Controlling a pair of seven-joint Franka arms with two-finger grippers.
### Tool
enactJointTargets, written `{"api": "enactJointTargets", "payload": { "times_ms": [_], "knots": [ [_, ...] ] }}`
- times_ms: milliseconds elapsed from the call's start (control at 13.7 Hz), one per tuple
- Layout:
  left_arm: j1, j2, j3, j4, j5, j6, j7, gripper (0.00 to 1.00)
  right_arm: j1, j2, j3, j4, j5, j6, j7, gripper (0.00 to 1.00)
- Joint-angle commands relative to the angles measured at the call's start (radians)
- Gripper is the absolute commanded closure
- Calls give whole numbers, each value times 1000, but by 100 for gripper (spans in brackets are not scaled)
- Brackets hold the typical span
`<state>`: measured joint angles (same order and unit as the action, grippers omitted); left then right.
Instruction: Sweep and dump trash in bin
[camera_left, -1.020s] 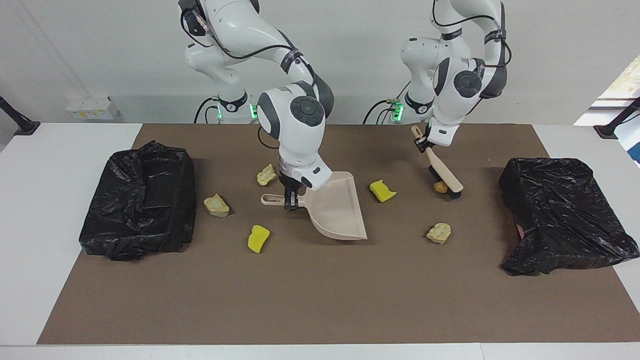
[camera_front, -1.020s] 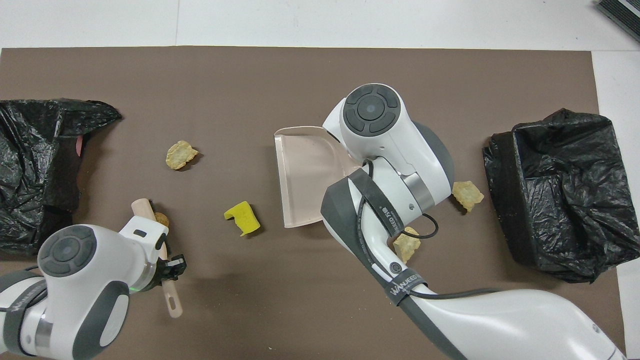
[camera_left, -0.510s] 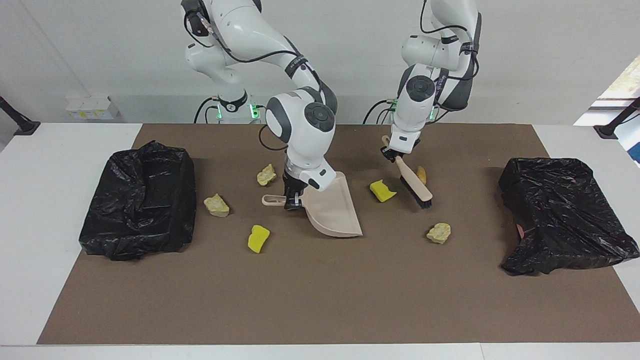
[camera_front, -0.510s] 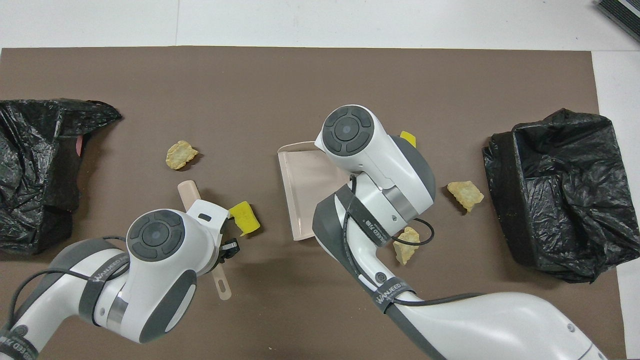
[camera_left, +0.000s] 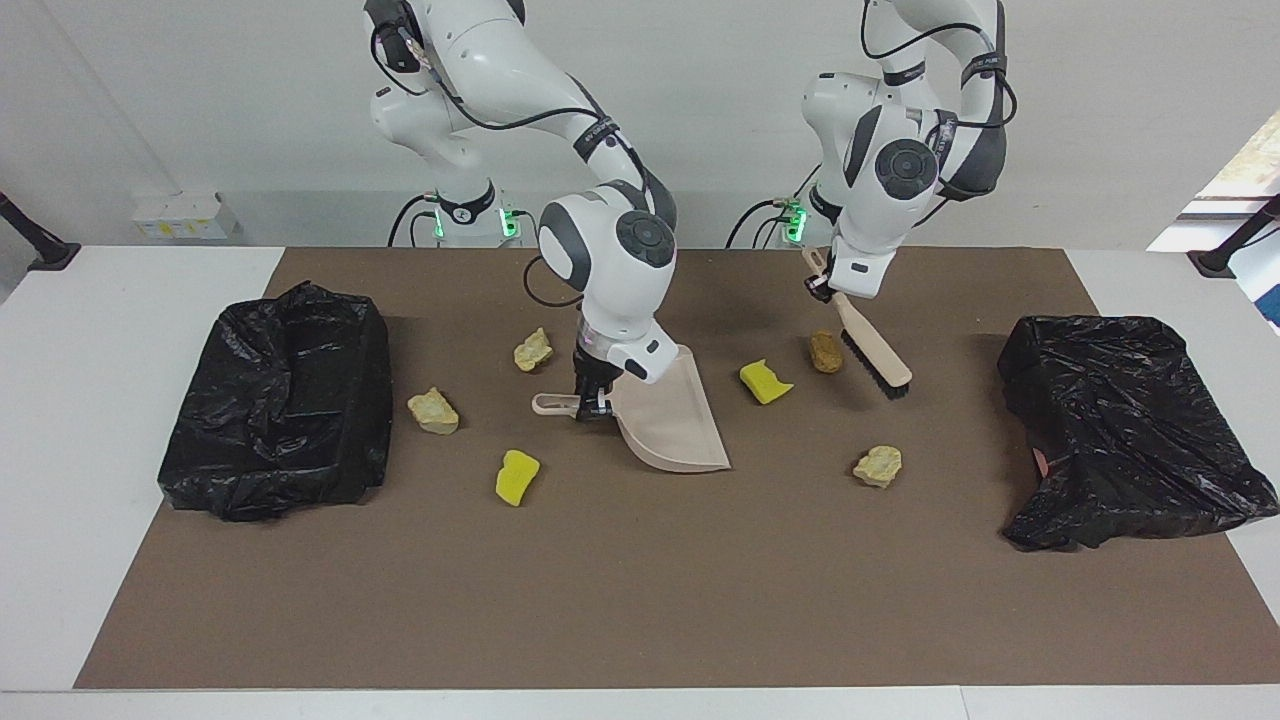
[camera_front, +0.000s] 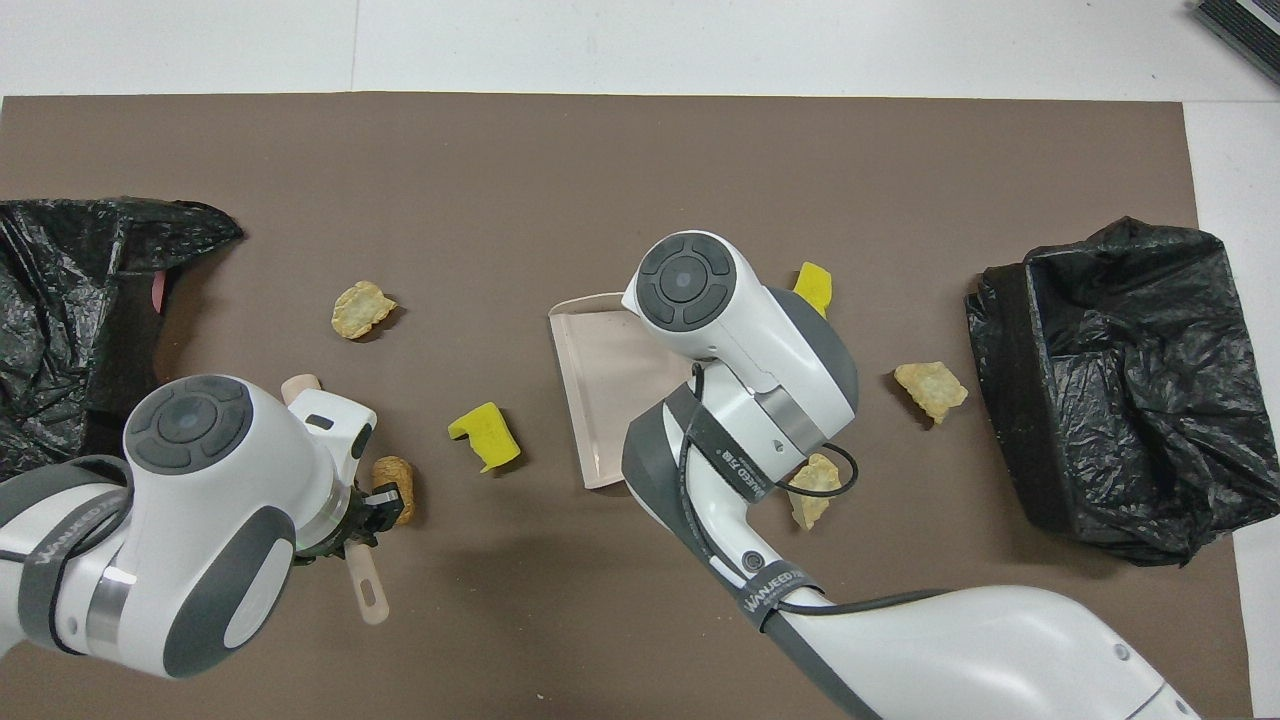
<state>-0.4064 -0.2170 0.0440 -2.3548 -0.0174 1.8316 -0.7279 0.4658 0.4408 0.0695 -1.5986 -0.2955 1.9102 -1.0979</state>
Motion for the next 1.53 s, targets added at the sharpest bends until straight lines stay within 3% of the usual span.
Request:
{"api": "enactJointTargets", "payload": {
  "times_ms": [0, 219, 437, 583, 656, 947, 1093, 1312, 1458],
  "knots": [
    [3, -129, -6, -147, 8, 34, -5, 100, 22, -25, 7, -50, -14, 13, 70, 100],
    [-9, -122, -7, -218, -15, 144, -5, 100, 27, -31, 7, -78, -16, 21, 112, 100],
    [-44, -104, -9, -218, -42, 182, 11, 100, 27, -31, 7, -78, -16, 20, 112, 100],
    [-104, -50, -7, -207, -42, 248, 18, 100, 27, -31, 7, -80, -16, 20, 112, 100],
    [-106, -3, -10, -184, -44, 306, 63, 100, 27, -31, 7, -78, -16, 20, 112, 100],
    [-172, 175, -18, -14, -156, 344, 134, 100, 27, -31, 7, -78, -16, 21, 116, 100],
    [-216, 195, -21, 21, -177, 354, 178, 100, 27, -31, 7, -78, -16, 21, 118, 100],
    [-307, 208, -21, 64, -386, 390, 298, 100, 27, -31, 7, -76, -16, 21, 118, 100],
    [-312, 220, -24, 104, -398, 364, 300, 100, 27, -31, 6, -76, -16, 21, 118, 100]
  ]
}}
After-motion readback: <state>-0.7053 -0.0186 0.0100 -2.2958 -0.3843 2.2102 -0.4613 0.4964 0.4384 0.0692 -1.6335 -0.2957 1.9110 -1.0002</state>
